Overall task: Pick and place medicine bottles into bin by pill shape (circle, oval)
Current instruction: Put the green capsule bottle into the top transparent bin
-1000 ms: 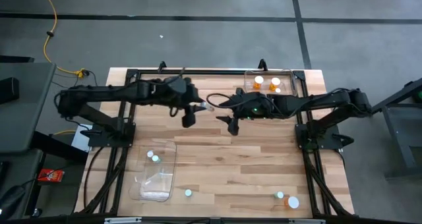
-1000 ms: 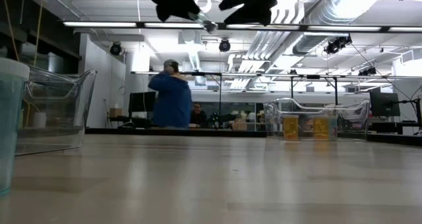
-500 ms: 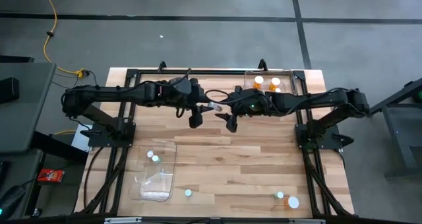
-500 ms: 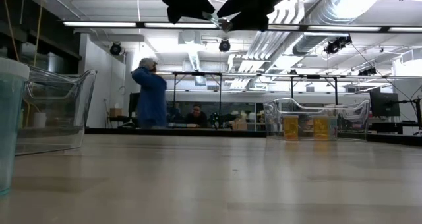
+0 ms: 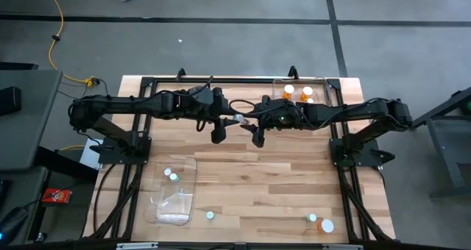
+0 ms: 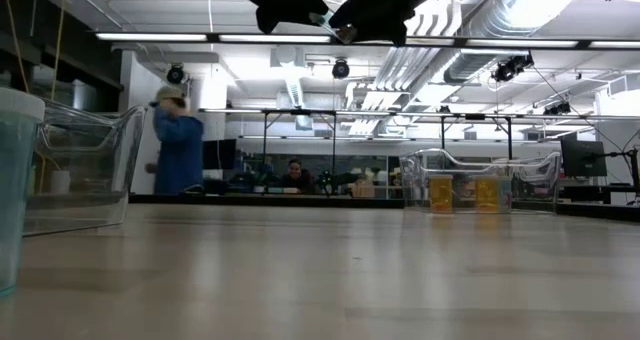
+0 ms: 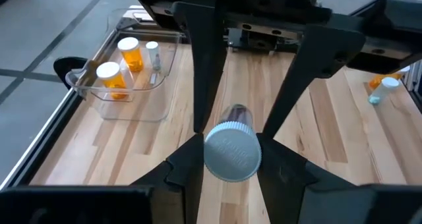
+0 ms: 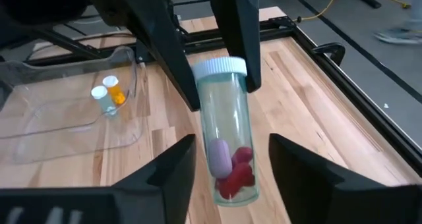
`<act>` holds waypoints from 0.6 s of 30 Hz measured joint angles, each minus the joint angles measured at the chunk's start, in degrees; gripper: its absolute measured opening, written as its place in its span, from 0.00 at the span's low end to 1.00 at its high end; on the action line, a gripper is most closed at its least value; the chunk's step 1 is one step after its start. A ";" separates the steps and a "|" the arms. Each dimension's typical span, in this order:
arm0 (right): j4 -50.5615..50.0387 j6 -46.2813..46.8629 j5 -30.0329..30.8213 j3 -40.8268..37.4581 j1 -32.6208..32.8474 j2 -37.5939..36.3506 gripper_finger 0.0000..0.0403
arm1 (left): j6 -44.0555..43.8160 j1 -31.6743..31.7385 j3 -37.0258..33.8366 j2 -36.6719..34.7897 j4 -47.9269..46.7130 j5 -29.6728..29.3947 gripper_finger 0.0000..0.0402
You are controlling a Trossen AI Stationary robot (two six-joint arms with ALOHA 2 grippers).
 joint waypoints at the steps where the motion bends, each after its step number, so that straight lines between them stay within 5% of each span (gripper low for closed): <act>1: 0.04 0.02 0.00 0.00 0.00 -0.02 0.41 | -0.01 0.00 0.00 0.00 0.00 -0.02 0.28; 10: -0.03 -0.20 -0.17 0.00 0.02 -0.02 0.23 | 0.14 0.00 0.00 0.00 -0.07 -0.02 0.28; 18: 0.04 -0.36 -0.18 0.00 -0.01 -0.08 0.22 | 0.16 0.03 0.00 -0.31 -0.14 -0.09 0.32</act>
